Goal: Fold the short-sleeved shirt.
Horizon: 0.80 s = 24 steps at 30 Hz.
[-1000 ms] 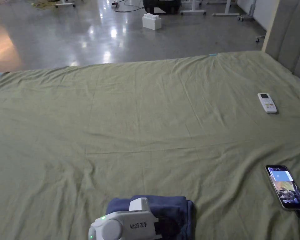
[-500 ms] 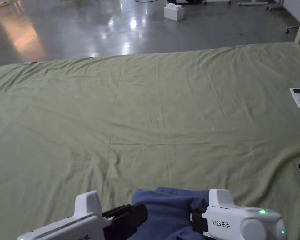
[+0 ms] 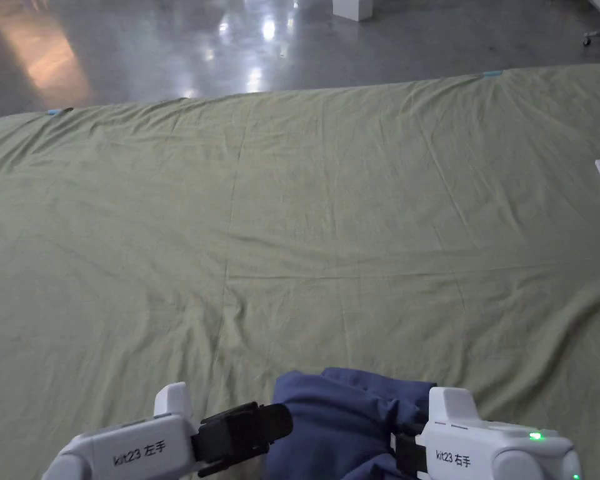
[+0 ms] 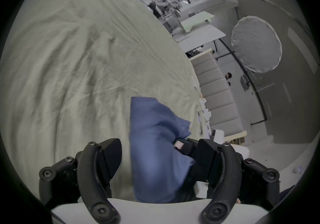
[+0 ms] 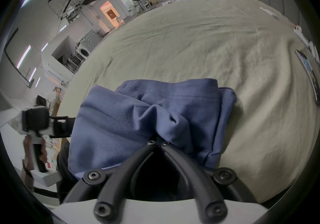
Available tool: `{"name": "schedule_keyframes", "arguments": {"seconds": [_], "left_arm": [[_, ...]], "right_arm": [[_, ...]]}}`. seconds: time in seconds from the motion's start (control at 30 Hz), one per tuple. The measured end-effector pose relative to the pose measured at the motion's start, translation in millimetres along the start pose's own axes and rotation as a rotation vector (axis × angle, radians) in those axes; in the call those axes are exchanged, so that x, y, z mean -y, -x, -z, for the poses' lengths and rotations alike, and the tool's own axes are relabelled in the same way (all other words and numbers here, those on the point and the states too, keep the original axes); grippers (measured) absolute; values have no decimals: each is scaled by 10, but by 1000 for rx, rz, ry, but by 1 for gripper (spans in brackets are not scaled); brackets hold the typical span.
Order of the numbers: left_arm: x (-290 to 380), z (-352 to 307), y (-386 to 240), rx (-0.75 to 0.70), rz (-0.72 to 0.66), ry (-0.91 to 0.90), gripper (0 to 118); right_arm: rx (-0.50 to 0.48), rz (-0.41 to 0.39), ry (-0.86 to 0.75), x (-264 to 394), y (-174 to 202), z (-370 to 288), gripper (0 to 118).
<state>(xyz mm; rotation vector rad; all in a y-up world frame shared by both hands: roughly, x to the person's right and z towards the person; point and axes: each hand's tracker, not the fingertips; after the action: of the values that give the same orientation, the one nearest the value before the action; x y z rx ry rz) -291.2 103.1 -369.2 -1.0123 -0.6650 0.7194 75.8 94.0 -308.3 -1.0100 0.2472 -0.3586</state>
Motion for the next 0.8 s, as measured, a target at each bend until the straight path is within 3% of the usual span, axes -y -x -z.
{"name": "schedule_keyframes", "arguments": {"seconds": [0.1, 0.23, 0.3, 0.33, 0.37, 0.4, 0.53, 0.6, 0.67, 0.73, 0.8], "left_arm": [[-46, 266, 151, -52, -5, 78, 90], [-30, 432, 173, 144, -51, 80, 88], [14, 574, 107, 125, -57, 103, 76], [46, 613, 49, 98, -19, 113, 66], [53, 643, 8, 58, 31, 125, 44], [40, 665, -1, 7, 50, 134, 40], [-23, 612, 14, 21, 8, 146, 37], [-88, 486, -43, 36, -10, 119, 34], [-226, 186, 32, 170, -151, 27, 32], [-386, -193, 89, 174, -136, -53, 32], [-626, -810, 223, 59, -17, -74, 32]], "right_arm": [[-12, 24, 0, 0, -29, 1, 0], [-24, 35, -17, 39, -55, 3, 0], [-38, 58, -22, 46, -83, 10, 1], [-44, 67, -21, 43, -100, 9, 1], [-52, 77, -21, 43, -115, 7, 1], [-61, 88, -22, 43, -132, 5, 0], [-91, 137, -25, 16, -128, -76, 0], [-121, 134, -193, 49, -17, -268, 0], [-229, 174, -260, 29, 73, -403, 0], [-315, 223, -251, -4, 184, -490, 0], [-320, 193, -234, -28, 298, -541, 0]]}}
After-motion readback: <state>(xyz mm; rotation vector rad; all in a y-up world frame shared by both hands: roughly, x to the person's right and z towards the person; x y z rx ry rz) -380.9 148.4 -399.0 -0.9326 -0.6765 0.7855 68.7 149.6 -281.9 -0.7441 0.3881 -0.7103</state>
